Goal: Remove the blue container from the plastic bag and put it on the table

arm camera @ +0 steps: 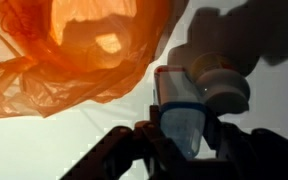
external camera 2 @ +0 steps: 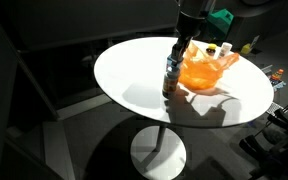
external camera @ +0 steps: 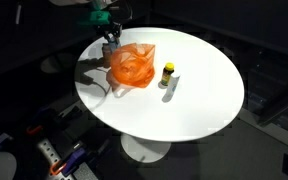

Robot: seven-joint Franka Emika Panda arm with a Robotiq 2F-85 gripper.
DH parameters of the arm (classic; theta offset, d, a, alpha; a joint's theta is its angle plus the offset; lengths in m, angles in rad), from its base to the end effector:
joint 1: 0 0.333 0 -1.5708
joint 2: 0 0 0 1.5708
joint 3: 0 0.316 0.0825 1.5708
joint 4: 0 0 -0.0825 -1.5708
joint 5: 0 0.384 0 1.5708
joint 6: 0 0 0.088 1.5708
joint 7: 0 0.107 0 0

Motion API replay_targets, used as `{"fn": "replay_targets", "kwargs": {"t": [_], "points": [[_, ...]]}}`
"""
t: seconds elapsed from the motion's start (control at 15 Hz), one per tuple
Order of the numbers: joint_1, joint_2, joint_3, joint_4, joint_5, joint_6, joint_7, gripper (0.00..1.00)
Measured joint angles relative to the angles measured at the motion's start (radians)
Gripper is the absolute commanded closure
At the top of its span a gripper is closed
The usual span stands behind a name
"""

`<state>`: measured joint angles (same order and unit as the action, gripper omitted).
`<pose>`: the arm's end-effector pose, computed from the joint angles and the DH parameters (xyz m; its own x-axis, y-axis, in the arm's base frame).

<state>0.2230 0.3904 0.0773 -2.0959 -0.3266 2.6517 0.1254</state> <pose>0.5703 0.1847 0.2486 0.8859 0.4334 0.1653 0.4121 -0.8990 0.1483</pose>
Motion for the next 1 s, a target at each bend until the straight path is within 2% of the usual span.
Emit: {"fn": "replay_targets", "kwargs": {"t": [0.33,1.0], "points": [[0.001,0.000,0.026,0.006,0.035,-0.045,-0.030,0.81],[-0.005,0.011,0.086,0.023,0.164,-0.055,-0.193,0.81]]}}
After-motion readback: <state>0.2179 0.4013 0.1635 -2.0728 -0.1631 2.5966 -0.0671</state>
